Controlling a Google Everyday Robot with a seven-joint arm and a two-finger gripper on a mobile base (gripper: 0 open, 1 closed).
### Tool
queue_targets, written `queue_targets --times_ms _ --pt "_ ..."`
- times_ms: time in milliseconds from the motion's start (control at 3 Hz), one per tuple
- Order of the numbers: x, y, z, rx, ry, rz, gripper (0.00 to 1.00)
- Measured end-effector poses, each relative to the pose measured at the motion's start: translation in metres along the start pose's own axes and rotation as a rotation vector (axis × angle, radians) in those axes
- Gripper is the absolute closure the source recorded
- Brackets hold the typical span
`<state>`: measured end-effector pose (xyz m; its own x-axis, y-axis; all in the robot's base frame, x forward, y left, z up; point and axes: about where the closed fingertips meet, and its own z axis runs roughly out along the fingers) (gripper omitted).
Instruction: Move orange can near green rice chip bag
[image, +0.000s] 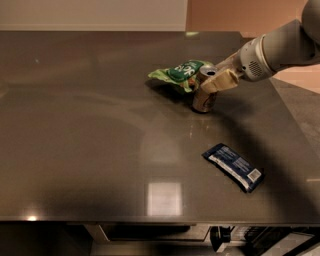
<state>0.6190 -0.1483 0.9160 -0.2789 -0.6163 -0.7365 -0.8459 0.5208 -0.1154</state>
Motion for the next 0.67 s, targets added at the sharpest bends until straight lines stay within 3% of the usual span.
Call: queue_targets --times_ms 333,667 --pt "-0.0002 -0.0025 0.0059 0.006 0.007 -0.017 0.12" --pt "-0.0008 -0.0013 0.0071 0.002 0.007 -0.016 0.00"
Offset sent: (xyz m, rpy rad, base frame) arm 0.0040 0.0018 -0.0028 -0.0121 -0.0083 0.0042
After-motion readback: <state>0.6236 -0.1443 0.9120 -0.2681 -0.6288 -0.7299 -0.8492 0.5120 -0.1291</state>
